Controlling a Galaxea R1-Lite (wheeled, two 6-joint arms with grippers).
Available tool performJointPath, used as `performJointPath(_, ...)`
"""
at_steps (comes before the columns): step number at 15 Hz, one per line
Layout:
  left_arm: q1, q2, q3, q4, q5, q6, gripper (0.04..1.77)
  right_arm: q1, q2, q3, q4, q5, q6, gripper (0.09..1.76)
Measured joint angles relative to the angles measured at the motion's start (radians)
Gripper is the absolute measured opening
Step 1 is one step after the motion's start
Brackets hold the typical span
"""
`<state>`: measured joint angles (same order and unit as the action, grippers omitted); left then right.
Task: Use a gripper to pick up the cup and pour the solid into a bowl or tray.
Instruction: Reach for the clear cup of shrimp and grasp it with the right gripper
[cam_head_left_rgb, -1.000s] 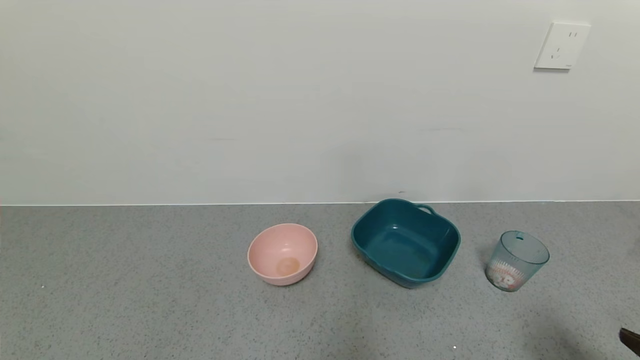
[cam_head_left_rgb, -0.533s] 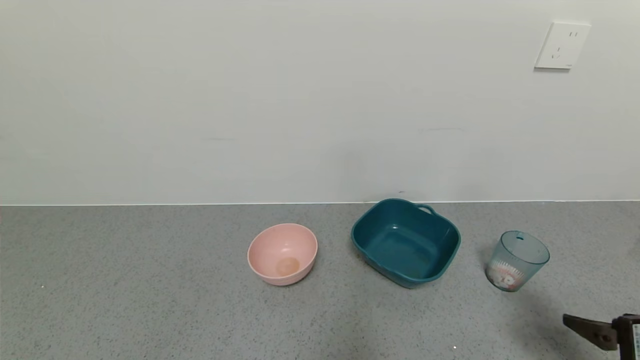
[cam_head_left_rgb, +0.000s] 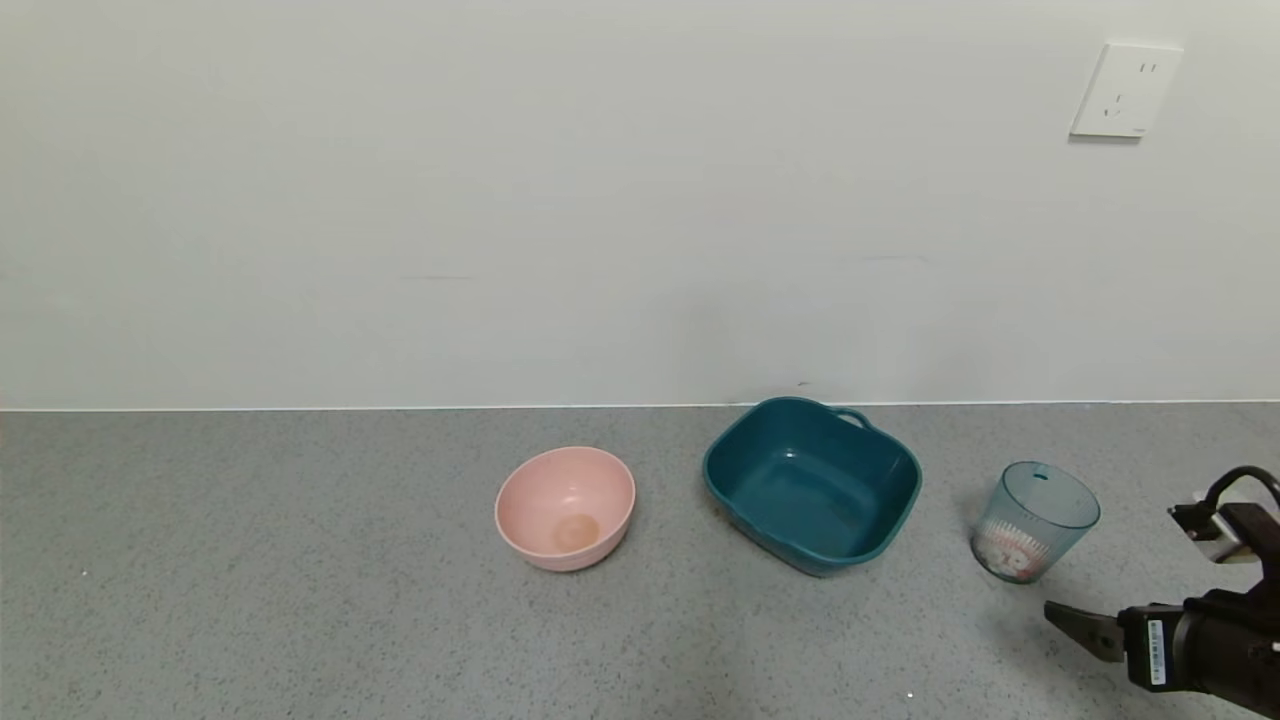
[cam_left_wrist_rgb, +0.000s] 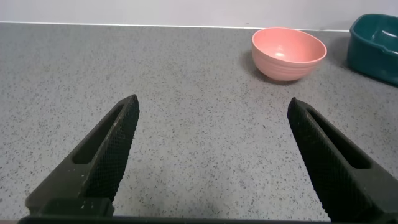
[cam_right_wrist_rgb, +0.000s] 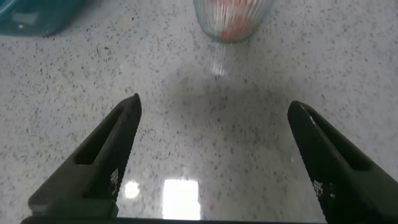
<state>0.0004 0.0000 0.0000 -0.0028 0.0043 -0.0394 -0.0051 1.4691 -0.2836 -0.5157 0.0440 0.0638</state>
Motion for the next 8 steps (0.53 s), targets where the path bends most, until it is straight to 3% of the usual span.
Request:
performJointPath(3,0.0,0.0,0.0,0.0,0.0,0.0,1.72,0.0,0.098,0.044,-0.166,0.013,0.0,1.71)
performJointPath(8,0.0,0.0,0.0,0.0,0.0,0.0,1.72,0.003,0.212,0.044,-0.26,0.01,-0.003,1.71)
